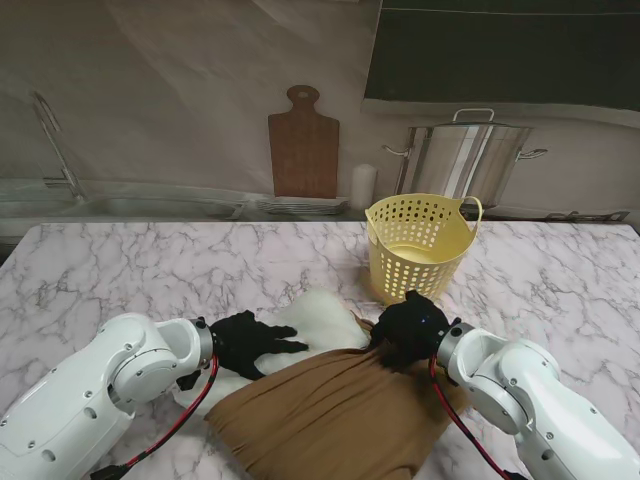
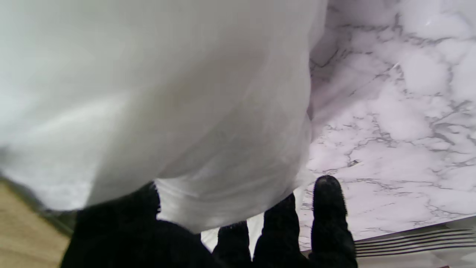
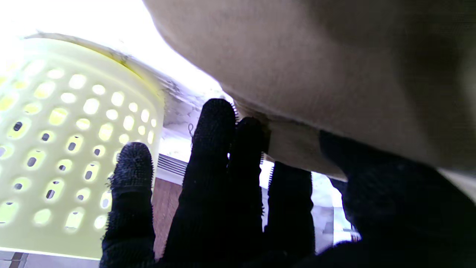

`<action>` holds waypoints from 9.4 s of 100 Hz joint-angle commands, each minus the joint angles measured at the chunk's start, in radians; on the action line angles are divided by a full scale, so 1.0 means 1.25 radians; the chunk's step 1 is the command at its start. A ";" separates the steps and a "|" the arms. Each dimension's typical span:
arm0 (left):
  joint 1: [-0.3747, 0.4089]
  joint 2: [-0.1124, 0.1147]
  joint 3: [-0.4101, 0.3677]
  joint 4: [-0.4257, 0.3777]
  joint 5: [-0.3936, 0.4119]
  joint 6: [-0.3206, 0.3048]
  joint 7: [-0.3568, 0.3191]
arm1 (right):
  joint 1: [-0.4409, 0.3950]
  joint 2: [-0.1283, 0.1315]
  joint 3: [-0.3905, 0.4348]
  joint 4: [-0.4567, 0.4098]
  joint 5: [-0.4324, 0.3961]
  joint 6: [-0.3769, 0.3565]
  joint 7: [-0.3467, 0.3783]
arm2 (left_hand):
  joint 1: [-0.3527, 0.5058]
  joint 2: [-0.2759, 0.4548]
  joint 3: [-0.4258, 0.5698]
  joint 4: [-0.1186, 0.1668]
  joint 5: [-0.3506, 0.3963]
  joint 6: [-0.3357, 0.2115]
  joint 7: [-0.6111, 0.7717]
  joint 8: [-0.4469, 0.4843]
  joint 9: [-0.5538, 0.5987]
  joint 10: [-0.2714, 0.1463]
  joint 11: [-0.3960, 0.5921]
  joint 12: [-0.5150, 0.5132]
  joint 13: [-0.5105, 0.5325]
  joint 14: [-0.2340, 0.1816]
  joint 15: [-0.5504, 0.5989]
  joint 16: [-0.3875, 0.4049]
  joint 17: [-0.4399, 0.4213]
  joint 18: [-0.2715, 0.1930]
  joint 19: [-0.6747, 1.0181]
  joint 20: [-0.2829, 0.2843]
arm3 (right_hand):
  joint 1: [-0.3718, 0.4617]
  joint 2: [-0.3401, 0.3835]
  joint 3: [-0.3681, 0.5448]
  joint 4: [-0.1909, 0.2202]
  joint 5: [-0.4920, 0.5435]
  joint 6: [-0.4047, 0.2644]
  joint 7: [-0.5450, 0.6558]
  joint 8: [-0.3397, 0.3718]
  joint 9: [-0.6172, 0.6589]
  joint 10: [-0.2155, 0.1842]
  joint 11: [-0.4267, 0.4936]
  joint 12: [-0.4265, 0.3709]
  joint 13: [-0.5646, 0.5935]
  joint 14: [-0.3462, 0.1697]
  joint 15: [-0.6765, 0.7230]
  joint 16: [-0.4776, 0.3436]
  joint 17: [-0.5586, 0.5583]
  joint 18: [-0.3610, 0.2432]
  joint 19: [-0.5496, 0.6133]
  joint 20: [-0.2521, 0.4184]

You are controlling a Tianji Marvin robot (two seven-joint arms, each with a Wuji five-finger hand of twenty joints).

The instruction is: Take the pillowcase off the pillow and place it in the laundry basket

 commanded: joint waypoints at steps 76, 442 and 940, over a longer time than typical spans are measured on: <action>0.005 0.010 0.005 0.035 0.003 0.013 -0.021 | -0.027 -0.007 -0.037 0.053 0.071 0.060 -0.093 | 0.029 -0.004 0.013 0.009 0.070 0.107 0.078 0.052 0.045 0.081 0.045 0.033 0.019 0.021 0.030 0.023 -0.006 0.020 -0.132 0.001 | -0.053 -0.038 -0.034 0.013 -0.565 0.163 -0.031 -0.364 0.209 -0.080 0.271 -0.152 0.257 0.024 0.196 -0.010 0.183 0.026 0.108 -0.033; -0.060 0.012 0.071 0.083 0.029 0.018 -0.015 | -0.306 0.002 0.166 -0.116 -0.250 0.070 -0.013 | -0.007 -0.016 0.016 0.007 0.048 0.125 0.066 0.041 0.057 0.093 0.046 0.038 0.024 0.038 0.040 0.032 -0.007 0.020 -0.114 -0.011 | 0.189 0.136 -0.014 -0.042 -0.030 -0.110 0.247 -0.055 0.115 -0.050 0.231 0.080 0.146 0.002 0.194 0.024 0.071 0.024 0.022 -0.033; -0.336 -0.025 0.083 0.208 -0.381 0.136 -0.019 | -0.058 0.002 -0.043 0.032 -0.197 0.060 -0.726 | -0.116 -0.170 0.016 -0.008 -0.065 0.251 0.012 -0.148 -0.135 0.198 -0.011 -0.082 -0.071 0.049 0.006 -0.066 0.052 -0.012 -0.218 -0.075 | 0.198 0.112 -0.036 -0.063 -0.081 -0.142 0.295 0.006 0.141 0.022 0.271 0.038 0.270 -0.144 0.452 -0.010 0.229 -0.142 0.289 0.046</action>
